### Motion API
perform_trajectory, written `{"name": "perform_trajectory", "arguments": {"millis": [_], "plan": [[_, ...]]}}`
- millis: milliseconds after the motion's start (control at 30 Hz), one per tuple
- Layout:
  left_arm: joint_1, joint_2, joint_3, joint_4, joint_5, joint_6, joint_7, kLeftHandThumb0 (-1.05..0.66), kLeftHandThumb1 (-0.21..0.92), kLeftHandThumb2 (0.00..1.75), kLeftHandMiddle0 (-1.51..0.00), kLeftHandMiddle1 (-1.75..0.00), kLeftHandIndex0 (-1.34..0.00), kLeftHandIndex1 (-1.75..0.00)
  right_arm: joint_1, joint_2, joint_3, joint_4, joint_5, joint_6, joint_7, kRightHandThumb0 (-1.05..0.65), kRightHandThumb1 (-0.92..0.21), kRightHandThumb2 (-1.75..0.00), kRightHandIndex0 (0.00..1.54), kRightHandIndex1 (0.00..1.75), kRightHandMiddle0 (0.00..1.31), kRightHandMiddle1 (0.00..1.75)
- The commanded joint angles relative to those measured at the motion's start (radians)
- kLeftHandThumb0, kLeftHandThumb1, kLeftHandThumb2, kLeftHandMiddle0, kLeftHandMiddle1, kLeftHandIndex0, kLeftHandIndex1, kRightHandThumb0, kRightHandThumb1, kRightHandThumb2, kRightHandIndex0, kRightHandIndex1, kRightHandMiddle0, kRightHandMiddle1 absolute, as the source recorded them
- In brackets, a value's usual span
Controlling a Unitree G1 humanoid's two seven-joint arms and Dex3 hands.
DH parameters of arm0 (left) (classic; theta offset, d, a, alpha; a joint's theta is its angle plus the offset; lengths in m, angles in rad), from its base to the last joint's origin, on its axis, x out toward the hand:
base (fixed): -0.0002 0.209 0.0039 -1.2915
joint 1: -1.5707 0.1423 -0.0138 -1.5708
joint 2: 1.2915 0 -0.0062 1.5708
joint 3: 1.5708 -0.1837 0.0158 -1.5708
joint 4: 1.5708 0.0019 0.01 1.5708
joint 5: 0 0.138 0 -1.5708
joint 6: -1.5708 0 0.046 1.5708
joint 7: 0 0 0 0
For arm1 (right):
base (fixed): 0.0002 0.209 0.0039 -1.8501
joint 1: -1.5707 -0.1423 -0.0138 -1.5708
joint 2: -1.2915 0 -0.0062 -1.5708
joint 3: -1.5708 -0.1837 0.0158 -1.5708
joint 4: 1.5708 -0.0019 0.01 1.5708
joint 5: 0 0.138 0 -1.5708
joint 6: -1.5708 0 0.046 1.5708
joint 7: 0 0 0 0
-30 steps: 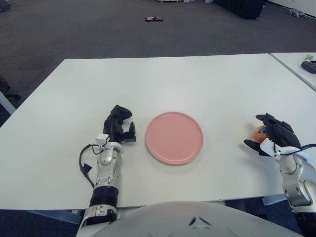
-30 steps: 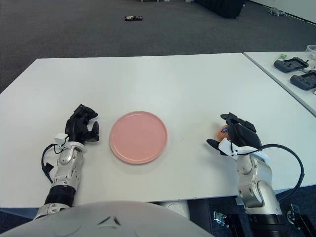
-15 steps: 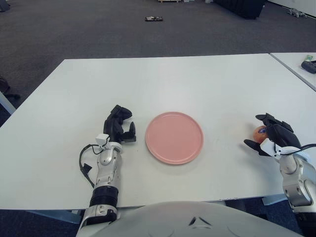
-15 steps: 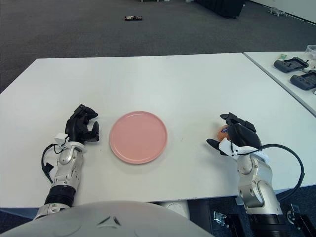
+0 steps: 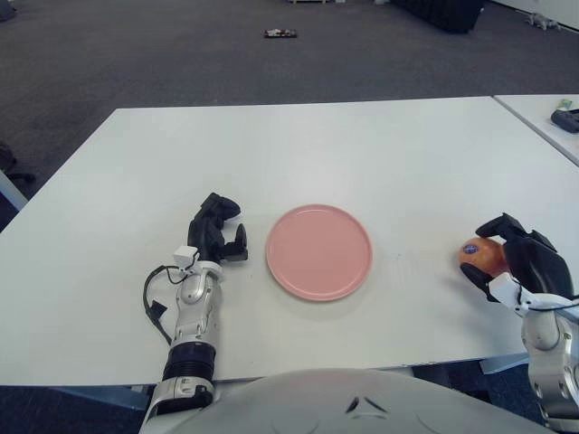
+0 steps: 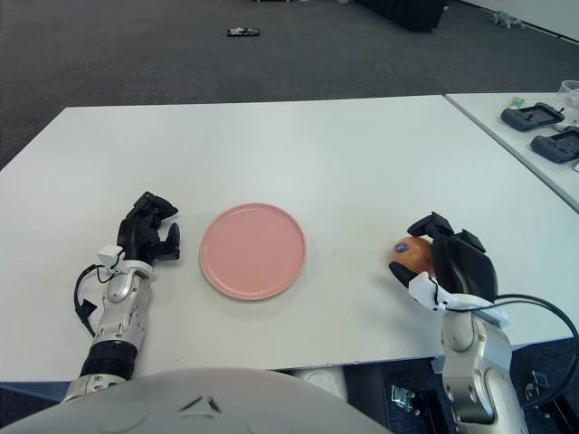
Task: Put the apple into the plate.
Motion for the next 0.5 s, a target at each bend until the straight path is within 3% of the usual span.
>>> {"name": "perform_trajectory", "arguments": {"millis": [0, 133, 467], "plan": [[0.031, -0.007, 0.006, 0.037, -0.015, 0.036, -0.002, -0.01, -0.08, 1.75, -0.92, -1.75, -0.72, -1.66, -0.027, 0.04, -0.016, 0.021, -0.006, -0.067, -0.123, -0.02, 0.04, -1.71, 0.86, 1.74, 0.68, 1.7], [0.03, -0.008, 0.01, 0.037, -0.024, 0.035, -0.012, -0.01, -0.08, 1.75, -0.92, -1.75, -0.72, -1.66, -0.038, 0.074, -0.026, 0.043, 0.028, -0.14, -0.213, -0.01, 0.06, -1.74, 0.88, 1.74, 0.68, 1.73], [0.03, -0.008, 0.009, 0.039, -0.02, 0.036, -0.004, -0.01, -0.08, 1.75, -0.92, -1.75, -0.72, -1.66, -0.054, 0.082, -0.04, 0.091, 0.019, -0.243, -0.31, 0.0, 0.07, -1.75, 0.9, 1.72, 0.69, 1.75]]}}
